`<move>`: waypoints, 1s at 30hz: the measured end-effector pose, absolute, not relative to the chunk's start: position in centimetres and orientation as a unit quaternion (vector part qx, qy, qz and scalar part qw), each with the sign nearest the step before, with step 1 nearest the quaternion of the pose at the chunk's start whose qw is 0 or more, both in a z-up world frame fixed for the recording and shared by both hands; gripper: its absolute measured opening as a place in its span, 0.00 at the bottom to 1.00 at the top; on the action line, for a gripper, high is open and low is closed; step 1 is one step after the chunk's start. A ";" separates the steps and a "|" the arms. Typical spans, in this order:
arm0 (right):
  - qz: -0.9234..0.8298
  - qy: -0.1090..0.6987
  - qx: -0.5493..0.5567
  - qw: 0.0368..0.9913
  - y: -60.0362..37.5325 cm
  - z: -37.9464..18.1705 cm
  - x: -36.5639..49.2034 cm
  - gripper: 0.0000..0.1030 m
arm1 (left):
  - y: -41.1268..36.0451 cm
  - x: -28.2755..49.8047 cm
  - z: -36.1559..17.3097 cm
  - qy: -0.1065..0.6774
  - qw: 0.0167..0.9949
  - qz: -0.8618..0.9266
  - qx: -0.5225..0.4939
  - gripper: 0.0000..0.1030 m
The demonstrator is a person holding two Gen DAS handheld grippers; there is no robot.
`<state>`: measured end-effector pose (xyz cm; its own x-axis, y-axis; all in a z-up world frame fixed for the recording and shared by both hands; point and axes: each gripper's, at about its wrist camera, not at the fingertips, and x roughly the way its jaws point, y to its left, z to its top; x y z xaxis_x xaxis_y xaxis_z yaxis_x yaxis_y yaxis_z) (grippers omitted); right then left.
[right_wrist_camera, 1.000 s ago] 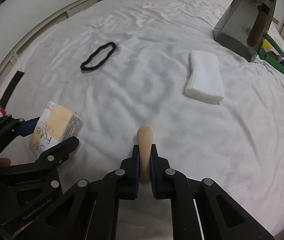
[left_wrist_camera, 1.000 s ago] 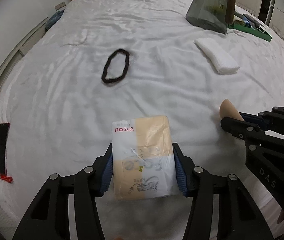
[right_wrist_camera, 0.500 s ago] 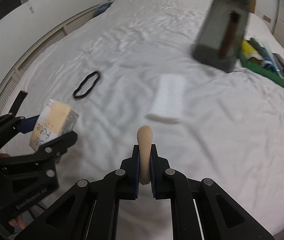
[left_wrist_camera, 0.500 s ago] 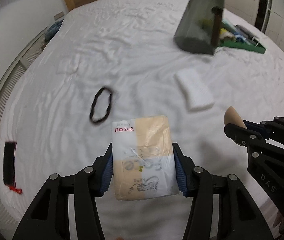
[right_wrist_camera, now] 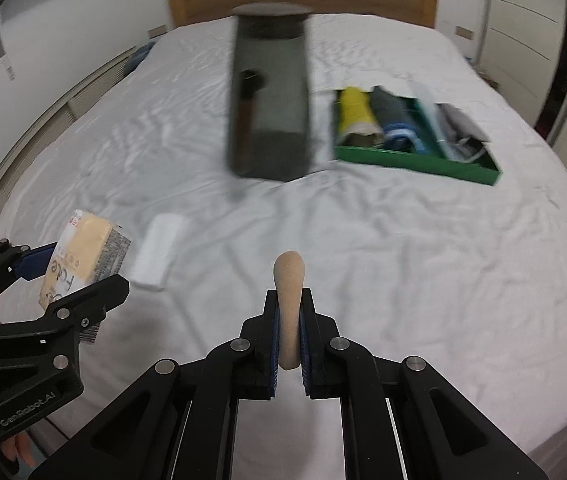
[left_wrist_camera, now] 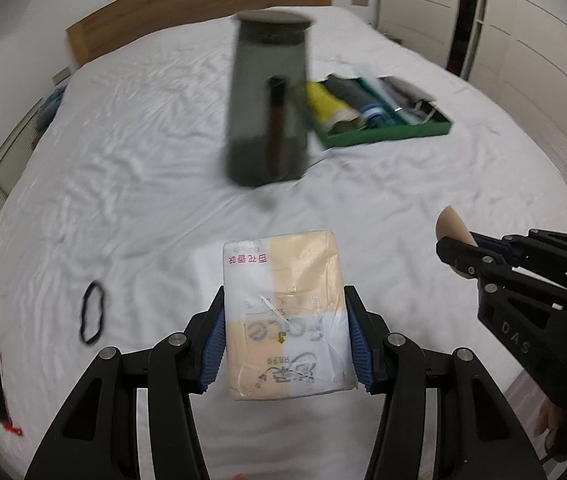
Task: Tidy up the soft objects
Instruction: 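Carry the wet-wipe pack and beige sponge over the green tray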
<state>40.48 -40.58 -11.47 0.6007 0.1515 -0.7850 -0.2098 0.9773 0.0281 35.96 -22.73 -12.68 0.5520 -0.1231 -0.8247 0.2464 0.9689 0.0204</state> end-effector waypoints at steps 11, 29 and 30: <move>0.049 0.432 -0.016 0.900 -48.4 -9.1 41.7 0.08 | -30.5 39.1 -10.6 0.458 0.875 -0.139 0.077 0.46; 0.009 0.386 -0.015 0.922 -55.3 -7.6 49.3 0.08 | -38.3 47.1 -10.9 0.476 0.865 -0.151 0.053 0.46; 0.009 0.382 -0.017 0.924 -55.5 -7.6 50.0 0.08 | -38.5 47.5 -10.8 0.474 0.866 -0.149 0.052 0.46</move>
